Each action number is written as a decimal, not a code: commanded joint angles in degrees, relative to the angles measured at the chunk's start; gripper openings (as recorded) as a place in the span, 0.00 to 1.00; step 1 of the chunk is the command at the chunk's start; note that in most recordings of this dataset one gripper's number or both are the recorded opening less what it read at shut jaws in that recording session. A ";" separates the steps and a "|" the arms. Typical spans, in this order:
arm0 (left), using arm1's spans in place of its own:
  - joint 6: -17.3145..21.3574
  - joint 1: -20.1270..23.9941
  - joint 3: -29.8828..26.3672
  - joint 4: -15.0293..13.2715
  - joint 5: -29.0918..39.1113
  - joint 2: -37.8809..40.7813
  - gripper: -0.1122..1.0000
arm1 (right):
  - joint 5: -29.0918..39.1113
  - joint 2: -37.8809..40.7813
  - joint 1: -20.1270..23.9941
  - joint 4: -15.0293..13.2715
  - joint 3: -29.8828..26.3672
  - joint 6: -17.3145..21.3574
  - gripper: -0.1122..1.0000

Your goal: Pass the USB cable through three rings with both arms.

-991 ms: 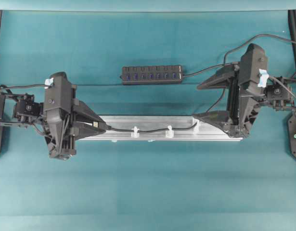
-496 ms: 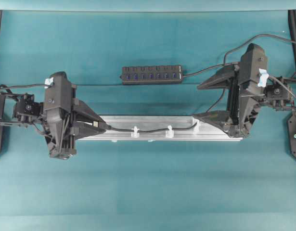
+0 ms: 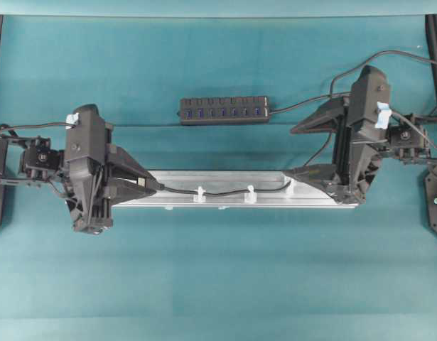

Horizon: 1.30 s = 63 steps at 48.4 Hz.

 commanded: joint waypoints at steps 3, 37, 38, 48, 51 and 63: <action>0.09 0.18 -1.05 0.09 -0.62 -0.79 0.32 | -0.53 0.44 -0.09 0.09 -0.88 0.70 0.79; -0.18 0.44 -1.41 0.09 -0.62 -0.70 0.32 | -1.41 -0.44 -1.23 0.18 -0.26 0.53 0.79; -0.18 0.44 -1.49 0.00 -0.62 -0.70 0.32 | -1.41 -0.44 -1.23 0.09 -0.26 0.62 0.79; -0.18 0.44 -1.67 0.09 -0.62 -0.62 0.32 | -1.41 -0.44 -1.23 0.18 -0.26 0.62 0.79; -0.18 0.44 -1.67 0.09 -0.62 -0.62 0.32 | -1.41 -0.44 -1.23 0.09 -0.26 0.62 0.79; -0.18 0.44 -1.67 0.00 -0.70 -0.70 0.32 | -2.29 -0.44 -1.14 0.09 -0.26 0.62 0.79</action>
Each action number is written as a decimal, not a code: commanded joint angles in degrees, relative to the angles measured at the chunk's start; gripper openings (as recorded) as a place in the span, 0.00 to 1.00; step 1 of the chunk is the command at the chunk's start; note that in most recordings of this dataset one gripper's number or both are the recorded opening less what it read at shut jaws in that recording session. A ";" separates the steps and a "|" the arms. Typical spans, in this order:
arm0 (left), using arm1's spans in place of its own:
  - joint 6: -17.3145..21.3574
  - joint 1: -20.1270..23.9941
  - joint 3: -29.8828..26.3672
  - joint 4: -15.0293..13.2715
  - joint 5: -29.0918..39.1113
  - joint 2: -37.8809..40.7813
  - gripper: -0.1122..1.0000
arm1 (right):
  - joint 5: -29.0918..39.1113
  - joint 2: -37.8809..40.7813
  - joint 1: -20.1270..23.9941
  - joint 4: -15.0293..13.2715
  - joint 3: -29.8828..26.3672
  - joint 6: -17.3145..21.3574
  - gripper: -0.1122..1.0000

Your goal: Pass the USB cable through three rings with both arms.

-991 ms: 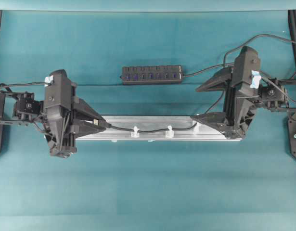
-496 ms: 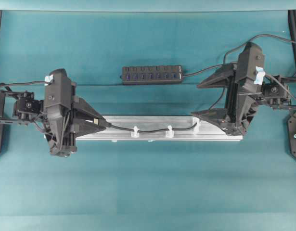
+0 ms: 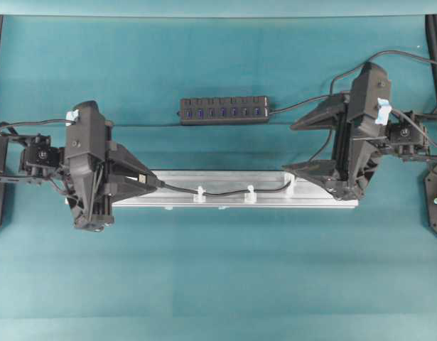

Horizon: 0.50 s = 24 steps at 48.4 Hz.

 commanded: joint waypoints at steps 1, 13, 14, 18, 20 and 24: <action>-0.09 -0.09 -1.49 0.18 -0.53 -0.62 0.32 | -1.05 -0.26 0.00 0.00 -0.62 0.62 0.79; -0.09 -0.09 -1.49 0.09 -1.05 -0.62 0.32 | -1.49 -0.44 0.09 0.09 -0.44 0.62 0.79; -0.09 -0.09 -1.58 0.09 -1.14 -0.62 0.32 | -1.49 -0.44 0.09 0.09 -0.44 0.62 0.79; -0.09 -0.18 -1.58 0.09 -1.32 -0.62 0.32 | -1.49 -0.44 0.18 0.09 -0.44 0.62 0.79; -0.09 -0.18 -1.58 0.09 -1.41 -0.62 0.32 | -1.49 -0.44 0.26 0.09 -0.44 0.62 0.79; -0.09 -0.26 -1.49 0.09 -1.41 -0.70 0.32 | -1.49 -0.44 0.44 0.00 -0.53 0.62 0.79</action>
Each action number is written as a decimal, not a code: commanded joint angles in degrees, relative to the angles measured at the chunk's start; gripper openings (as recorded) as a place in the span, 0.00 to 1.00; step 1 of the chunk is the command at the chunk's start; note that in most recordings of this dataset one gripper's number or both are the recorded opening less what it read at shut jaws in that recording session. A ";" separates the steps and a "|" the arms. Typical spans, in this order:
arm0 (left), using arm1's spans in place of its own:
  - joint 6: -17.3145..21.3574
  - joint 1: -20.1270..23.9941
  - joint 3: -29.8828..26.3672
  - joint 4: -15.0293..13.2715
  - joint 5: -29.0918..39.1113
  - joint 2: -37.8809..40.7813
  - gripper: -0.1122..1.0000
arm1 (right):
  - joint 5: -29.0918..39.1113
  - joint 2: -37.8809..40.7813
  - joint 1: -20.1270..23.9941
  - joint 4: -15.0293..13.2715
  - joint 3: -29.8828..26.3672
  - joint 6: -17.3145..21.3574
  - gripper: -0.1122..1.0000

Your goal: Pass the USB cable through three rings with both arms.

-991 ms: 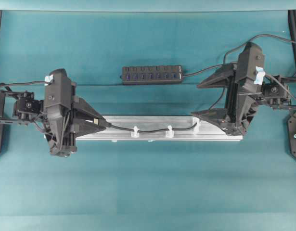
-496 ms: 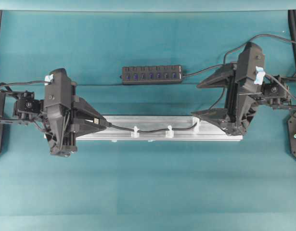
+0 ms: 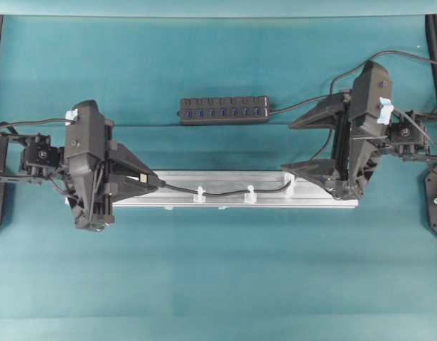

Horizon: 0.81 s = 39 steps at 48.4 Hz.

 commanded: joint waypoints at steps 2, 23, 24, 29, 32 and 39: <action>-0.09 -0.18 -1.49 0.09 -0.79 -0.79 0.32 | -0.53 -0.35 0.35 0.18 -0.53 0.62 0.79; -0.09 -0.18 -1.49 0.00 -0.79 -0.79 0.32 | 0.09 -0.18 0.79 0.18 -0.44 0.62 0.79; -0.09 -0.26 -1.41 0.00 -0.70 -0.70 0.32 | 0.09 -0.09 0.79 0.09 -0.44 0.62 0.79; -0.09 -0.26 -1.49 0.00 -0.79 -0.88 0.32 | 0.09 0.00 0.79 0.09 -0.44 0.62 0.79; -0.09 -0.35 -1.32 0.00 -0.79 -1.05 0.32 | -0.09 0.09 0.79 0.18 -0.53 0.62 0.79; -0.09 -0.79 -1.23 0.00 -0.79 -2.02 0.32 | -0.35 0.00 0.79 0.18 -0.62 0.62 0.79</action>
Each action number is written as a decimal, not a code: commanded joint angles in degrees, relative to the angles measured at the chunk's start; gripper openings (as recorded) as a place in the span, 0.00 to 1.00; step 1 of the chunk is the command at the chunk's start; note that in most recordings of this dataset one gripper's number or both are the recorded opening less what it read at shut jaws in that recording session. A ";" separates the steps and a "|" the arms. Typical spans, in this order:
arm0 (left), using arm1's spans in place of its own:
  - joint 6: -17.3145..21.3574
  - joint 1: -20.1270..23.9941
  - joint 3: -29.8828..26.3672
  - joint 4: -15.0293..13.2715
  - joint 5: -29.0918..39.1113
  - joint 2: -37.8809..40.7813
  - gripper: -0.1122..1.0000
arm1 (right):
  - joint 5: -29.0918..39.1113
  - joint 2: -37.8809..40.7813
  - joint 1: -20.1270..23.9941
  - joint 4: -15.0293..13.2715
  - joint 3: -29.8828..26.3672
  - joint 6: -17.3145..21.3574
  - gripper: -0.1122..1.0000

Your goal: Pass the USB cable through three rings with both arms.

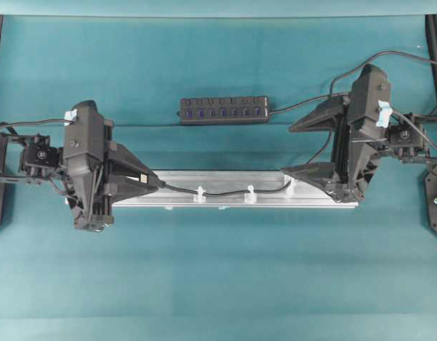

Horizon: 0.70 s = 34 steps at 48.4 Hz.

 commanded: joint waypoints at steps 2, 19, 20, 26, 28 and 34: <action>-0.09 -0.70 -1.23 0.09 -0.62 -1.93 0.32 | -0.62 -0.09 0.35 0.09 -0.53 0.62 0.79; 0.00 -0.53 0.62 0.18 -0.53 -6.24 0.32 | -0.44 -0.09 1.14 0.00 -0.44 0.62 0.79; -0.09 -0.53 0.70 0.09 -0.53 -6.33 0.32 | -0.44 -0.09 1.14 0.00 -0.53 0.62 0.79; -0.09 -0.53 0.70 0.18 -0.62 -6.50 0.32 | -0.70 -0.09 1.14 0.00 -0.53 0.70 0.79; -0.09 -0.53 0.62 0.18 -0.62 -6.42 0.32 | -0.79 -0.09 1.14 0.00 -0.62 0.70 0.79; -0.09 -0.53 0.53 0.18 -0.62 -6.24 0.32 | -1.32 0.18 1.32 0.00 -0.88 0.70 0.79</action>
